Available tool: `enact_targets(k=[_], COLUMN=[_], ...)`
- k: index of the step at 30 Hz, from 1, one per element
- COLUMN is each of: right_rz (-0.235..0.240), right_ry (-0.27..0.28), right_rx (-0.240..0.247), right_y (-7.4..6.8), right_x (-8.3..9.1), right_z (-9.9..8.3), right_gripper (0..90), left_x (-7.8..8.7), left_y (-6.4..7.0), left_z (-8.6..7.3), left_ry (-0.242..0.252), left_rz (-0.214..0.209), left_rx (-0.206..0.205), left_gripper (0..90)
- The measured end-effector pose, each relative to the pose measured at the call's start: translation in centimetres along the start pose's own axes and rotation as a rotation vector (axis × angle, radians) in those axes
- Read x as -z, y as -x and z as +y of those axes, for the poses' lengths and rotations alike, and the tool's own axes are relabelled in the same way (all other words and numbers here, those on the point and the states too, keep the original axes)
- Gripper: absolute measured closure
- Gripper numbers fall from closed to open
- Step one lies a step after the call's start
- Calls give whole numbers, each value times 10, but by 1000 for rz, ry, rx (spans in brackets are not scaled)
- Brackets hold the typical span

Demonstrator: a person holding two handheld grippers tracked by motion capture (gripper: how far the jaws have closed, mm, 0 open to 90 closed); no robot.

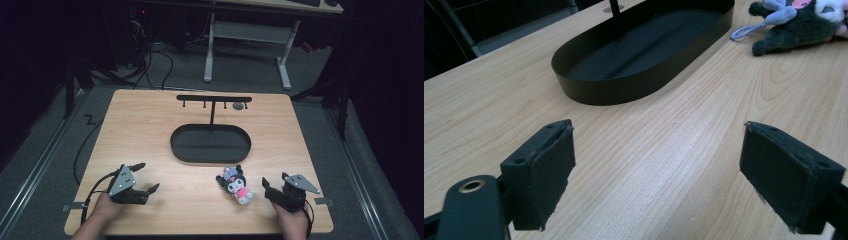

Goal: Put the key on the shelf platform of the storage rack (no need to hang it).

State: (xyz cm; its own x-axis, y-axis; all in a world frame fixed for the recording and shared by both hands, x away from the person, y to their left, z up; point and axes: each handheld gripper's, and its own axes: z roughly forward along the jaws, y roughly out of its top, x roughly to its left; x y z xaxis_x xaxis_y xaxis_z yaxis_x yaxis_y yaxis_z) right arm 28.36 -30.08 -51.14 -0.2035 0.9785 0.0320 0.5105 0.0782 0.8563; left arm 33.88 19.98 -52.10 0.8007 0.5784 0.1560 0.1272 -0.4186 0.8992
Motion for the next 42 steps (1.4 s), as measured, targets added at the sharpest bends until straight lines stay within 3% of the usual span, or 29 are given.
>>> enact_targets(k=[4, 18, 32, 42], right_rz=[4, 14, -12, -9], right_ry=[-5, -6, 17, -8], right_rx=[29, 35, 42, 45], right_y=[-1, 0, 3, 3], right_x=[2, -2, 2, 4], right_z=[0, 2, 3, 6], right_gripper=[211, 243, 240, 246], left_x=[-2, 3, 2, 2], left_y=[0, 1, 1, 2], left_z=[1, -1, -1, -1], left_ry=[-5, 8, 7, 3], left_rz=[3, 10, 11, 9], left_rx=[4, 2, -1, -6], left_gripper=[154, 154, 154, 154])
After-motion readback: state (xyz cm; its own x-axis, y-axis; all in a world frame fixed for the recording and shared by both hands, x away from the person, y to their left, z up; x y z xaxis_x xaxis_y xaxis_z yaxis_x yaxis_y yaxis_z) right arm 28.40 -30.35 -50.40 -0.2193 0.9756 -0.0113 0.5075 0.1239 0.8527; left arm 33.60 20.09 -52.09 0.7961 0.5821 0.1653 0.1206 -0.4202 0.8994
